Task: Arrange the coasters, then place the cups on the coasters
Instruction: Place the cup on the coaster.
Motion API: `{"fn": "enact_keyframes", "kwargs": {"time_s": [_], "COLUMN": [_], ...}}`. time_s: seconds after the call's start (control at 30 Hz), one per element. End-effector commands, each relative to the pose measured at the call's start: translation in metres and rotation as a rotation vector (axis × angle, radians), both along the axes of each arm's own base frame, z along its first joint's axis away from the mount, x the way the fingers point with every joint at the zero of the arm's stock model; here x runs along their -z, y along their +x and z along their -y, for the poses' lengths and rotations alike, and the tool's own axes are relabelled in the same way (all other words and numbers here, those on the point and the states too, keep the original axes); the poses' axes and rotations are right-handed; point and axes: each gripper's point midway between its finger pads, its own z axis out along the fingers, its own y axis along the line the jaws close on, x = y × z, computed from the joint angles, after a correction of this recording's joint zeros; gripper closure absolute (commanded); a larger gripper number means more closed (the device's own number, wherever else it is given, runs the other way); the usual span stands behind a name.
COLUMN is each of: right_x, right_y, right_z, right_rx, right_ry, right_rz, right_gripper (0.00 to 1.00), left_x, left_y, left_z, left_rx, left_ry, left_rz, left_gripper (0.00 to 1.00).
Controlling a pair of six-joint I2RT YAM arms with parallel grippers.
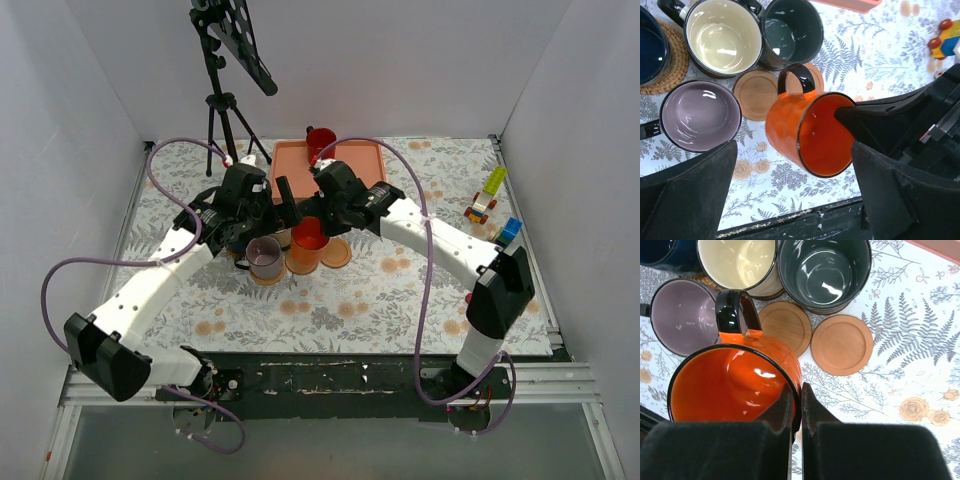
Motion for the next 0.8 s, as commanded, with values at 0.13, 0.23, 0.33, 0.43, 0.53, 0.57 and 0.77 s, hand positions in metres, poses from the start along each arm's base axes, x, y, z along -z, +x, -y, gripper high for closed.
{"fn": "enact_keyframes", "kwargs": {"time_s": [0.13,0.23,0.33,0.43,0.53,0.57,0.77], "right_x": [-0.062,-0.052,-0.042,-0.036,-0.028,-0.028,-0.012], "right_y": [0.006,-0.006,-0.009,-0.005,0.0,0.004,0.015], "right_z": [0.008,0.005,0.003,0.0,-0.005,-0.007,-0.016], "right_rx": [-0.25,-0.443,-0.554,-0.618,-0.68,-0.692,-0.769], "right_ry": [0.159,0.14,0.099,0.06,0.028,0.02,-0.026], "right_rz": [0.249,0.261,0.277,0.294,0.306,0.319,0.339], "right_gripper": [0.99,0.99,0.99,0.99,0.99,0.99,0.99], "left_x": [-0.032,-0.039,-0.045,-0.046,-0.047,-0.046,-0.047], "left_y": [-0.006,-0.001,0.006,0.014,0.02,0.022,0.031], "left_z": [-0.022,-0.029,-0.038,-0.053,-0.063,-0.065,-0.07], "left_rx": [0.032,0.023,-0.006,-0.046,-0.072,-0.075,-0.078], "left_ry": [-0.033,-0.062,-0.084,-0.081,-0.065,-0.06,-0.028], "left_rz": [0.13,0.166,0.196,0.218,0.232,0.231,0.244], "left_gripper": [0.02,0.02,0.02,0.02,0.02,0.02,0.02]}}
